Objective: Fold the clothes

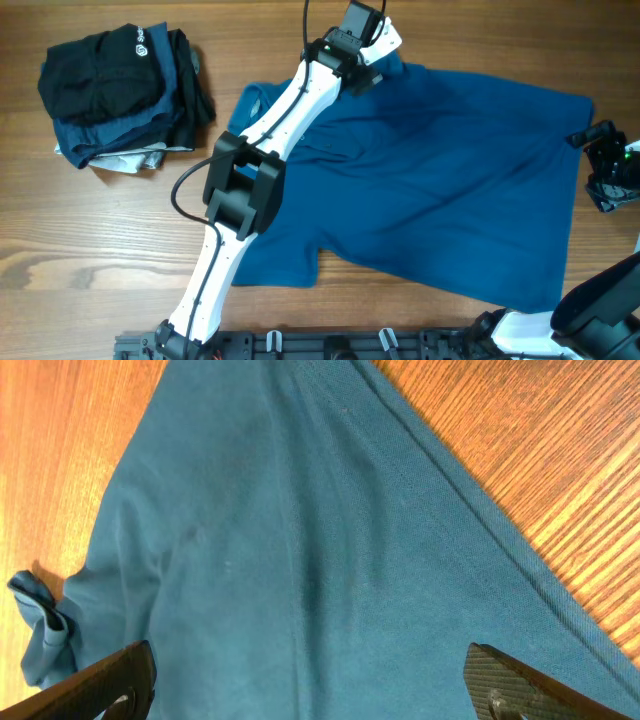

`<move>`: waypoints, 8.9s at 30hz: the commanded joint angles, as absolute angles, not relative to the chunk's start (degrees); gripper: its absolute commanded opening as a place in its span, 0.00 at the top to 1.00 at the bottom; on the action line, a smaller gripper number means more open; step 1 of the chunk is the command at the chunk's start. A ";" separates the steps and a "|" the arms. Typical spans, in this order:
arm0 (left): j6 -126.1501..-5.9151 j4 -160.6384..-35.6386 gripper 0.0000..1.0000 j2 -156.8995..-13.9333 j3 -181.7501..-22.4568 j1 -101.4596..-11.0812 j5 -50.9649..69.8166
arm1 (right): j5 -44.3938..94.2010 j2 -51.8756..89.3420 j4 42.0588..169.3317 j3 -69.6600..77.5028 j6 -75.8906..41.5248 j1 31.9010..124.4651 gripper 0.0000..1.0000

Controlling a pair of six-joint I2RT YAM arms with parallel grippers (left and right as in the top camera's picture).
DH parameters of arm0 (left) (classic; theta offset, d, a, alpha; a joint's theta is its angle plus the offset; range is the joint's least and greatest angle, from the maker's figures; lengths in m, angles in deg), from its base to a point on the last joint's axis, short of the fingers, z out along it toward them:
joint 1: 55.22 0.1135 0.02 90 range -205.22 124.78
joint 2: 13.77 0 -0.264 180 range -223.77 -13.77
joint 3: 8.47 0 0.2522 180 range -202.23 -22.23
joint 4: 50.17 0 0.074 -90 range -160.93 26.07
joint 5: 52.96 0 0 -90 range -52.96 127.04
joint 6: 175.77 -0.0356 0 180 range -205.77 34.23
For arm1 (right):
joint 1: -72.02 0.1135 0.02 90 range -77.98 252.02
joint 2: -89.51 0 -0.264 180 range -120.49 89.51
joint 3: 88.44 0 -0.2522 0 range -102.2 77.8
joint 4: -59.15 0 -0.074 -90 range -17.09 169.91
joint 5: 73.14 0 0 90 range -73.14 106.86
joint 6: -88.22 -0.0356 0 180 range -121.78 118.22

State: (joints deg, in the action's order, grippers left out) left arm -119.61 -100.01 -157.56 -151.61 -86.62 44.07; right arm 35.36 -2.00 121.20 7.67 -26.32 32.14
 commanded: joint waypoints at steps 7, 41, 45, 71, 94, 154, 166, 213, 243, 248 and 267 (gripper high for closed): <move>-125.25 -96.01 0.19 -162.93 -151.54 -87.32 43.74 | 36.24 -0.93 120.70 6.88 -25.97 32.27 0.00; -95.77 -70.92 0.89 -169.60 -151.54 -75.84 36.22 | 36.24 -0.93 119.85 6.88 -25.97 32.27 0.00; -92.53 -65.78 0.28 -173.36 -151.54 -72.65 34.52 | 36.24 -0.93 119.85 6.88 -25.99 32.27 0.00; -86.79 -77.76 0.19 -156.37 -154.21 -72.89 34.63 | 36.24 -0.93 119.85 6.88 -25.99 32.27 0.00; -85.06 -97.49 0.89 -163.83 -154.12 -78.36 34.28 | 36.24 -0.93 119.83 6.88 -25.99 32.27 0.01; -81.28 -93.71 0.56 -162.87 -154.12 -80.87 43.59 | 36.24 -0.93 119.80 6.88 -25.99 32.27 0.01; -87.27 -91.46 0.53 -165.40 -154.12 -81.90 52.99 | 36.26 -0.93 119.80 6.88 -25.97 32.27 0.00; -93.06 -90.11 0.66 -165.40 -154.12 -82.20 56.37 | 36.26 -0.93 119.80 6.88 -25.95 32.27 0.00; -93.04 -85.25 0.76 -165.38 -154.14 -79.49 47.78 | 36.24 -0.93 119.80 6.88 -26.01 32.27 0.00; -93.06 -86.98 0.47 -162.43 -154.25 -80.74 47.98 | 36.24 -0.93 119.80 6.88 -25.97 32.27 0.00; -93.08 -87.11 0.56 -165.29 -154.23 -80.46 48.62 | 36.24 -0.93 119.80 6.88 -25.97 32.27 0.00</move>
